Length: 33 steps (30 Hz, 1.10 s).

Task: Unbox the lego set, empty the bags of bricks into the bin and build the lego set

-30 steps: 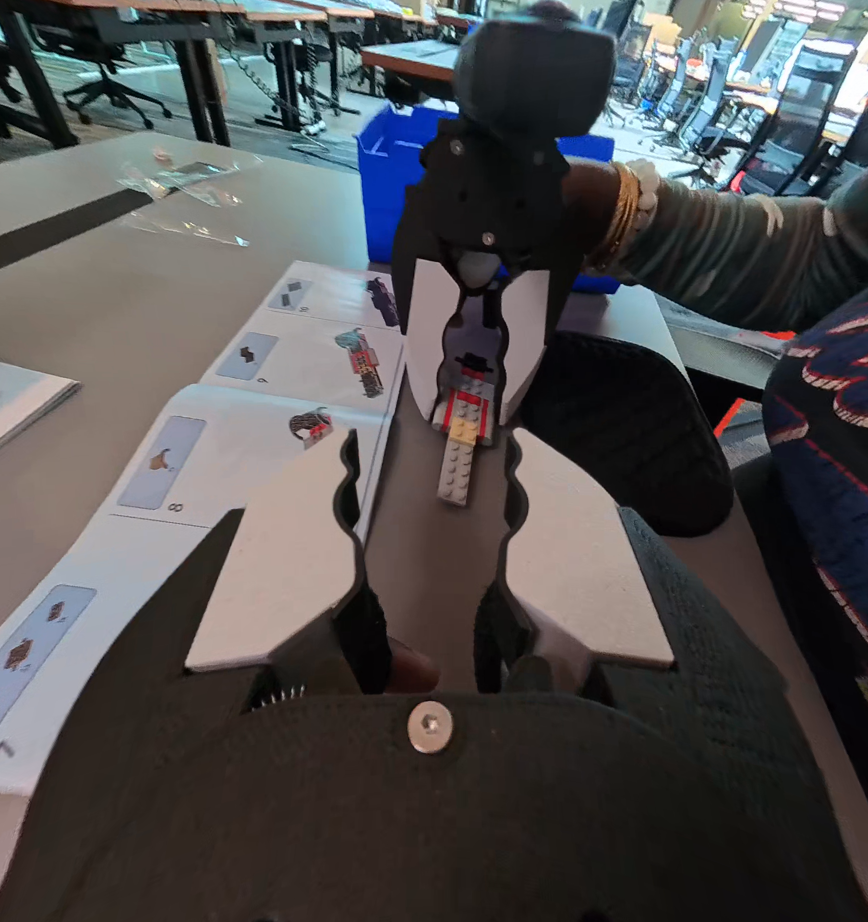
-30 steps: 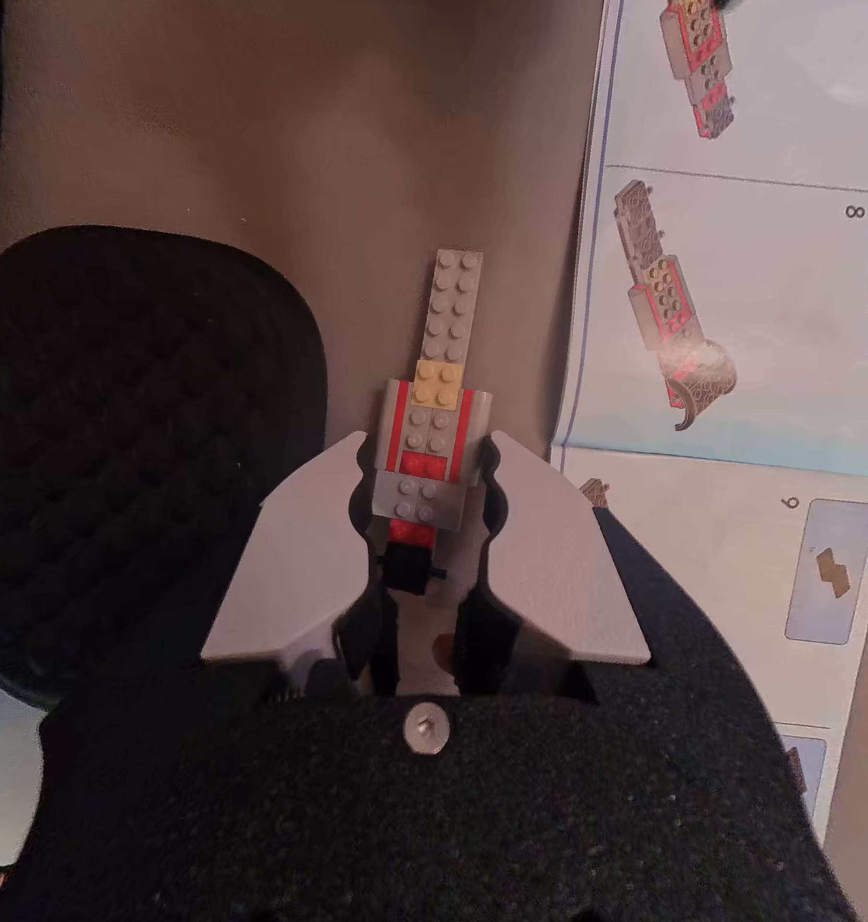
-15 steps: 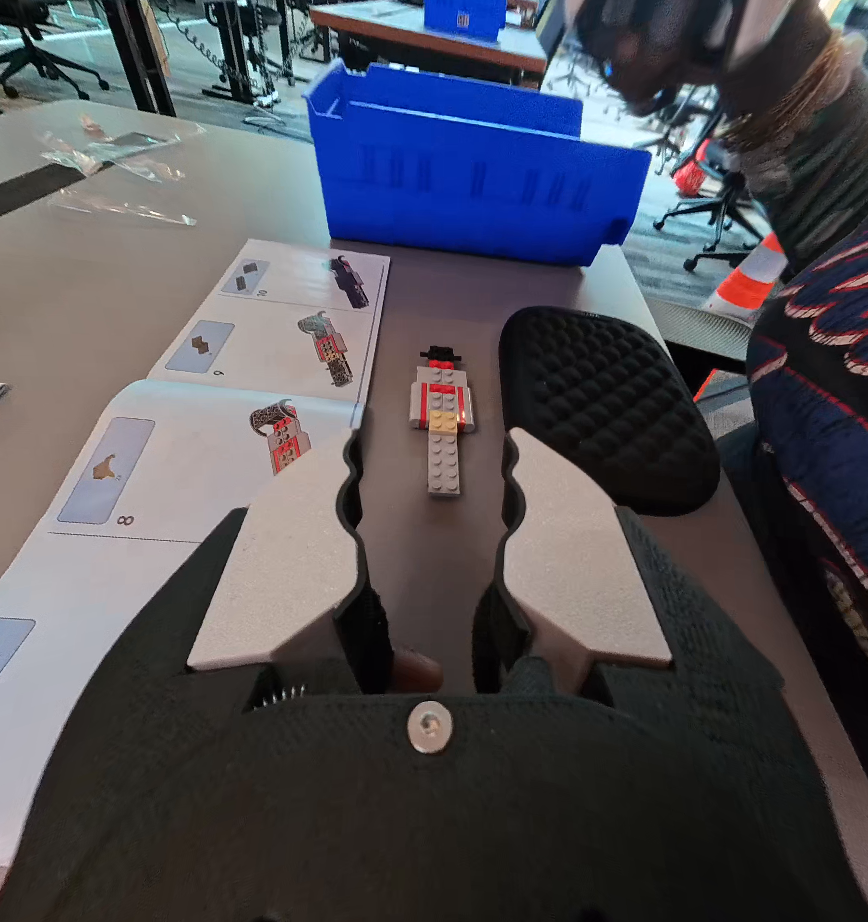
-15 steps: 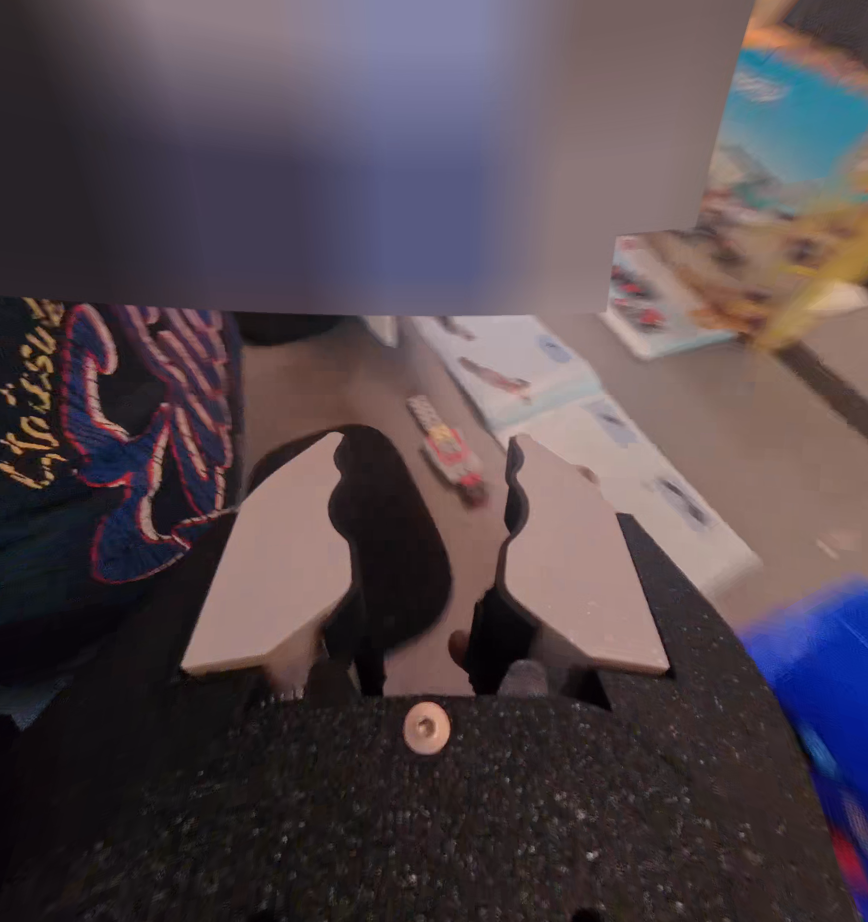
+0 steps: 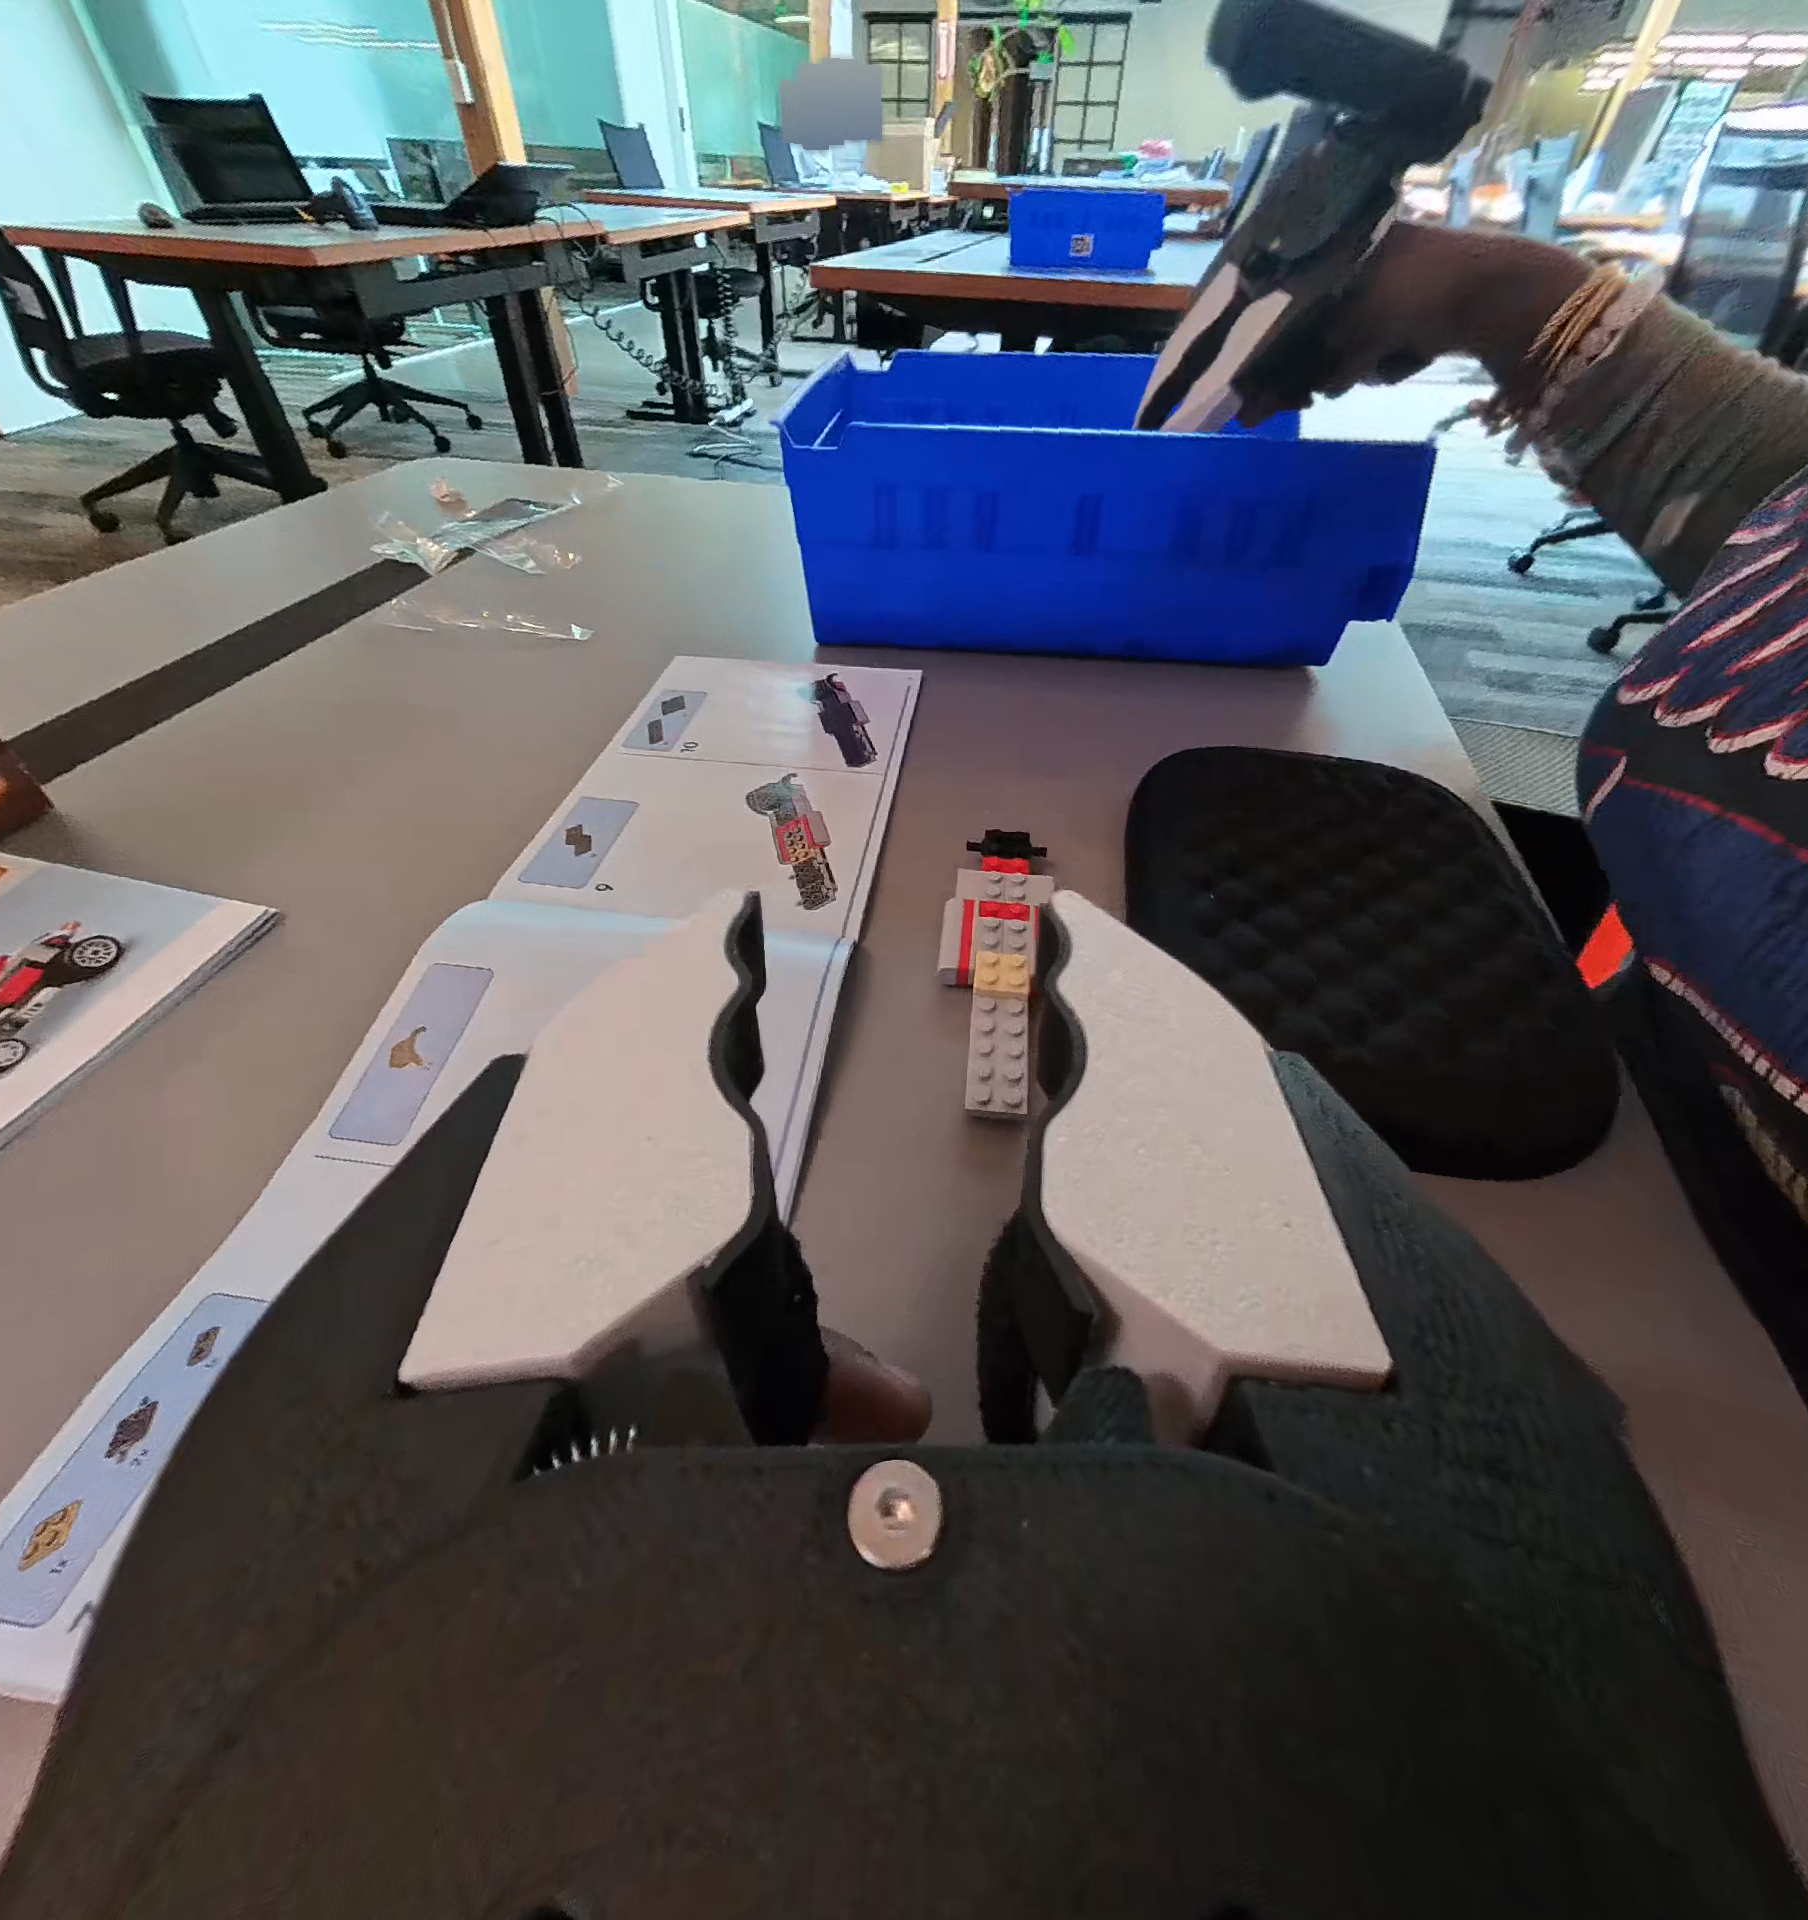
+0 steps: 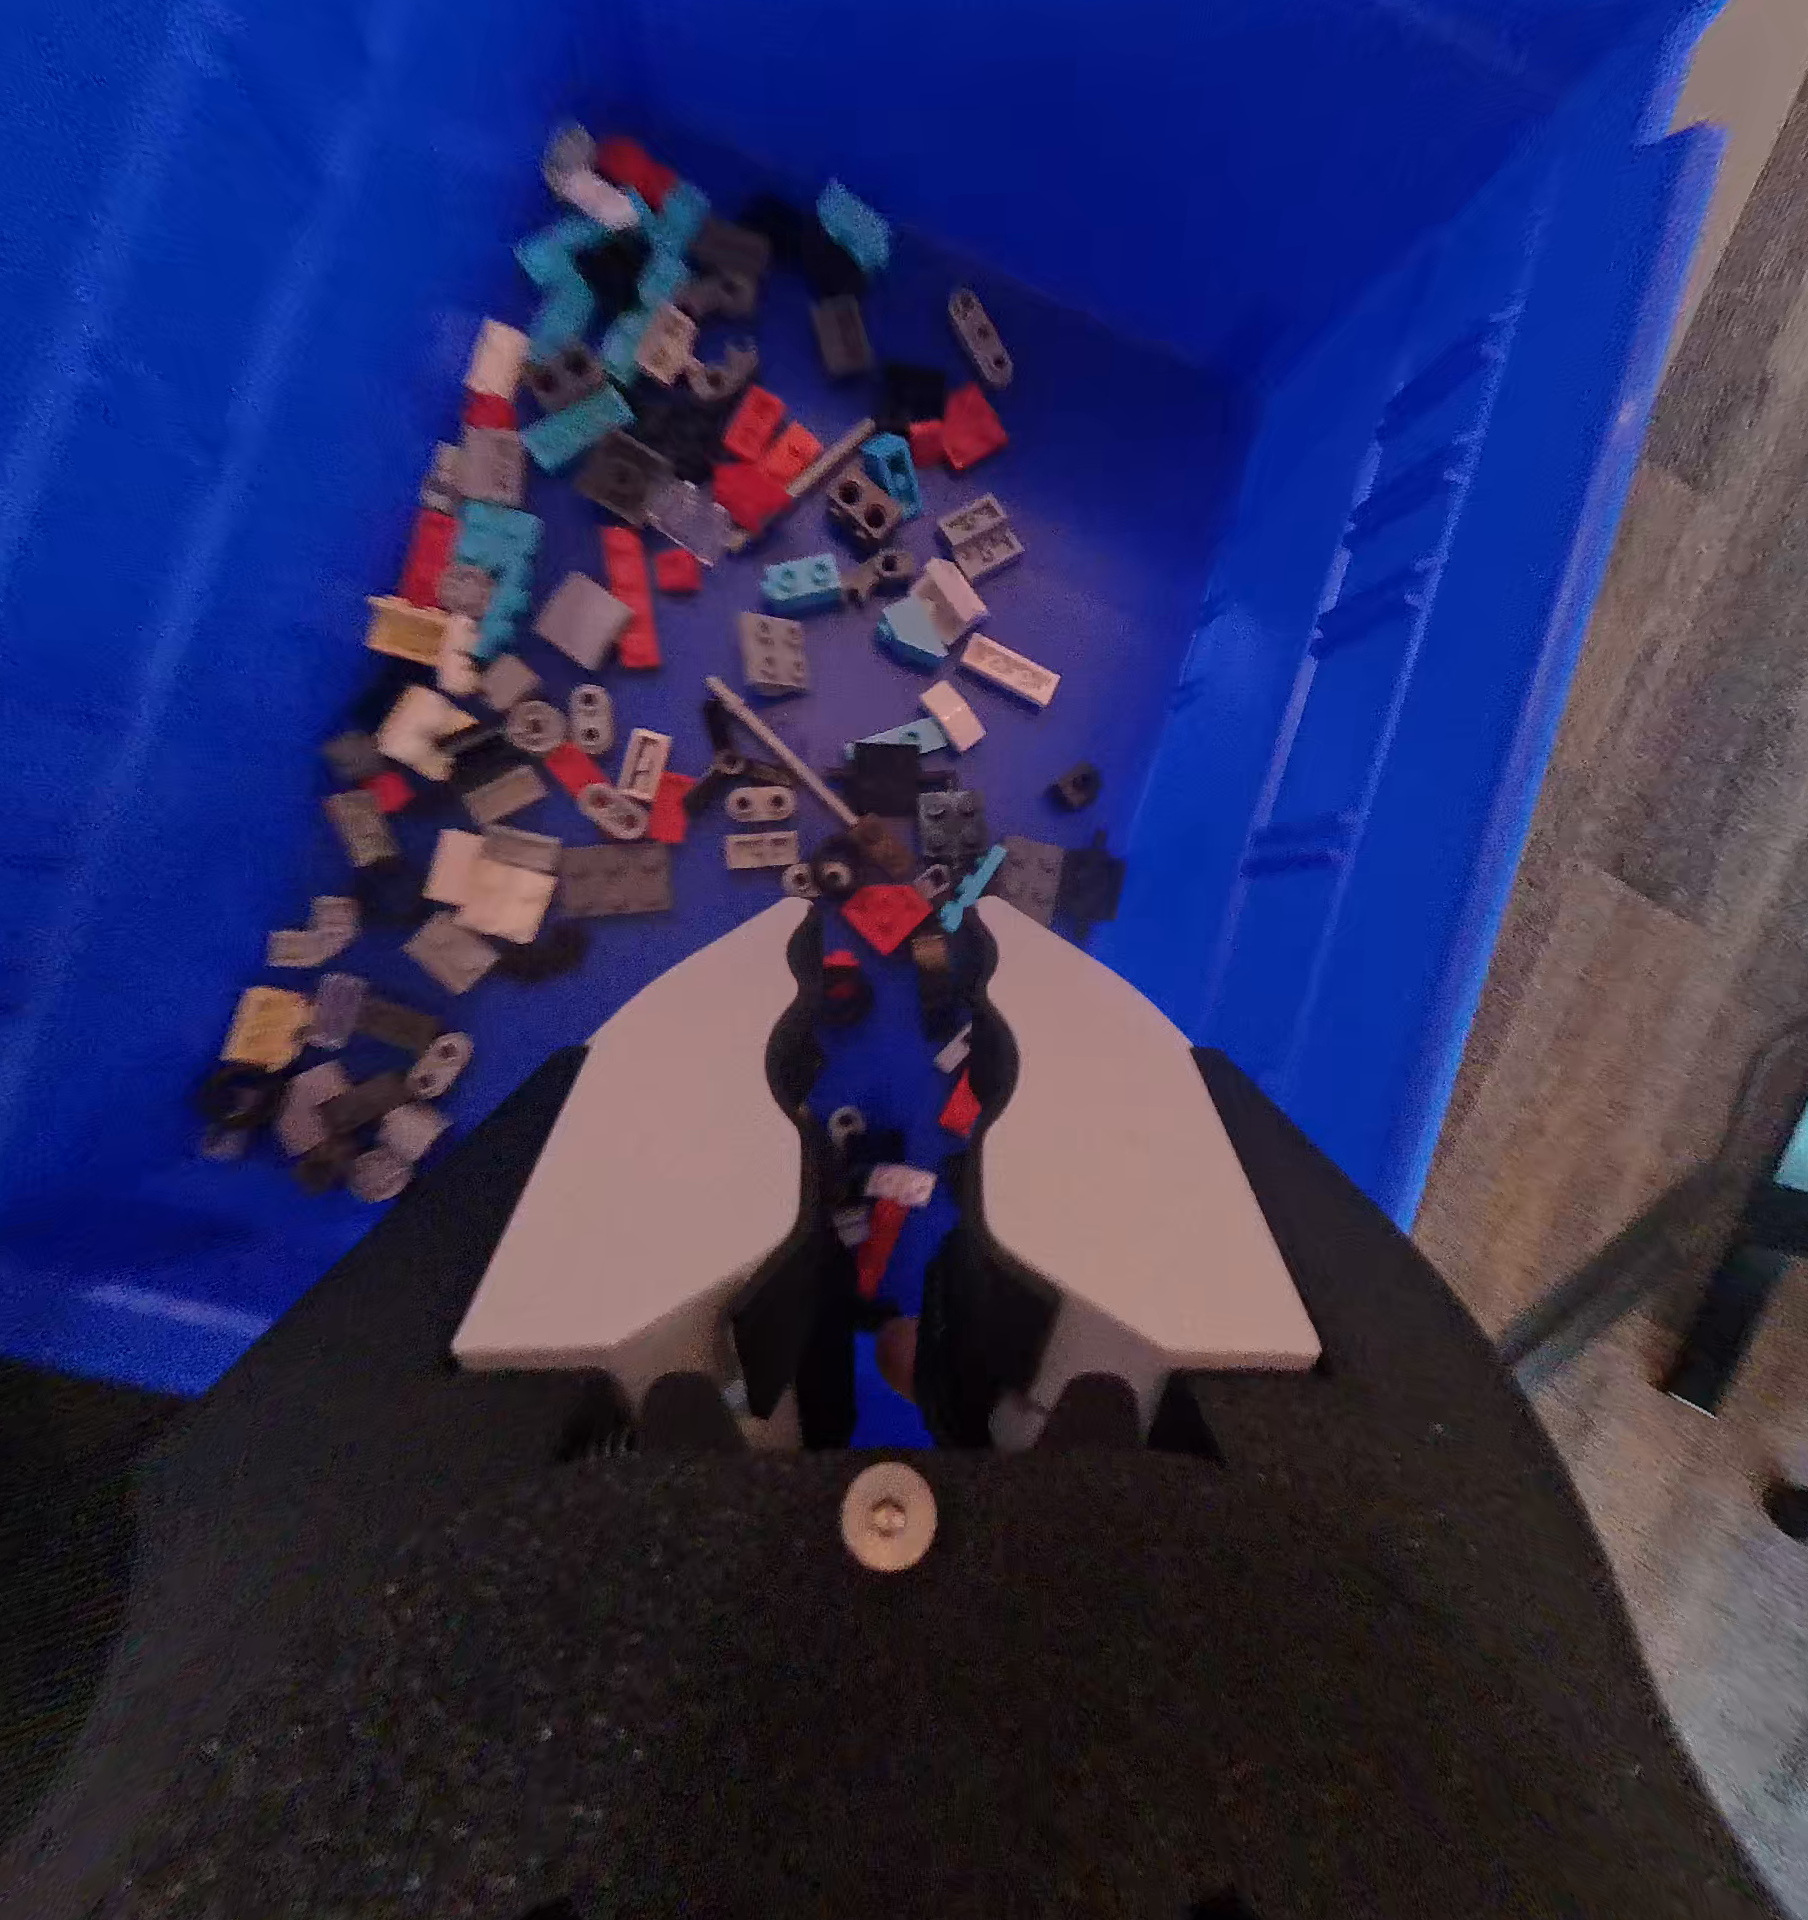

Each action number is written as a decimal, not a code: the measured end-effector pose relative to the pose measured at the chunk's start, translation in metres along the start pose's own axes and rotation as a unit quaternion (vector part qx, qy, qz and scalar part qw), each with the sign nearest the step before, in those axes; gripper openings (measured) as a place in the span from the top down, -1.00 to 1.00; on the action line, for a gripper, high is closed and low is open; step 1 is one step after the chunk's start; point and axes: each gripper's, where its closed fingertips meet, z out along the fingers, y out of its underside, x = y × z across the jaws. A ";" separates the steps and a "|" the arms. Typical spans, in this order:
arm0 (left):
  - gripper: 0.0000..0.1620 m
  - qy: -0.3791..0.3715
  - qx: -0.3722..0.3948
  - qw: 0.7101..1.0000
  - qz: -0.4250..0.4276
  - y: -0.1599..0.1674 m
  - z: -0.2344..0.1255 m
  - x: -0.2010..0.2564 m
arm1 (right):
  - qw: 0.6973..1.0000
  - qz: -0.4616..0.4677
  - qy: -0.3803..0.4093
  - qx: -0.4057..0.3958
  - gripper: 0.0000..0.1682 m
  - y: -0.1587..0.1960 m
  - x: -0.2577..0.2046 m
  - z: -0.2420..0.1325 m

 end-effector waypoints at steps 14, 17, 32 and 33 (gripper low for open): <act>0.40 -0.001 -0.057 0.998 -0.004 0.017 0.009 0.001 | 0.994 -0.005 -0.021 -0.110 0.83 0.007 0.012 0.055; 0.40 -0.015 -0.067 0.998 0.003 0.019 0.006 -0.004 | 0.996 0.003 -0.007 -0.086 0.94 -0.001 0.014 0.044; 0.47 -0.012 0.034 0.999 -0.007 -0.001 -0.008 0.010 | 0.998 0.055 0.004 -0.035 0.92 -0.003 0.015 0.004; 0.47 -0.012 0.038 0.999 -0.007 -0.002 -0.009 0.011 | 0.997 0.063 -0.009 -0.034 0.86 -0.004 0.011 0.009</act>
